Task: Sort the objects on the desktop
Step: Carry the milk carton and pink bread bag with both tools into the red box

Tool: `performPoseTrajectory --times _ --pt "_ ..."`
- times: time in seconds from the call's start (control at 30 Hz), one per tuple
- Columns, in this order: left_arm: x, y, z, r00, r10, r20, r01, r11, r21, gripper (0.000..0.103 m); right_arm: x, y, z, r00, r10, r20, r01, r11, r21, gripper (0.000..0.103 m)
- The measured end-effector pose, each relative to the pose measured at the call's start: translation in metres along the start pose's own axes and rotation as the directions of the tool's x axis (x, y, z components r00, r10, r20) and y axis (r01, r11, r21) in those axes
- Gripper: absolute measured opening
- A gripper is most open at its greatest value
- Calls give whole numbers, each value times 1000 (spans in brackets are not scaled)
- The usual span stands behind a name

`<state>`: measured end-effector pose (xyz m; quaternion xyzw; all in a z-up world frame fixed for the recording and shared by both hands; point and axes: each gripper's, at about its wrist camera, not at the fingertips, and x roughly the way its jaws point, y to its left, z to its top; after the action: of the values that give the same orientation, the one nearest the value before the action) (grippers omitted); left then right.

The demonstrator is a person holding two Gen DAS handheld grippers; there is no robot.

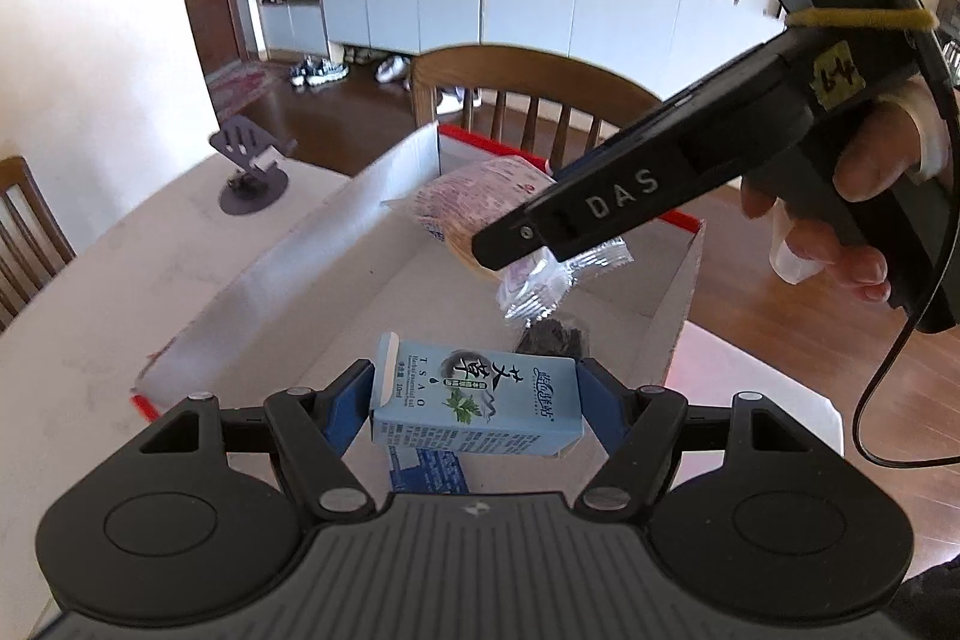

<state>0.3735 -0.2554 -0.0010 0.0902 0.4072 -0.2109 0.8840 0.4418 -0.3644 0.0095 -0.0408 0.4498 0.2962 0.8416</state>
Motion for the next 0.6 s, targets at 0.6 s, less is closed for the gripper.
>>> performPoseTrajectory --times 0.6 --pt "75 16 -1 981 -38 -192 25 997 -72 72 78 -17 5 988 -16 -155 16 1000 -3 47"
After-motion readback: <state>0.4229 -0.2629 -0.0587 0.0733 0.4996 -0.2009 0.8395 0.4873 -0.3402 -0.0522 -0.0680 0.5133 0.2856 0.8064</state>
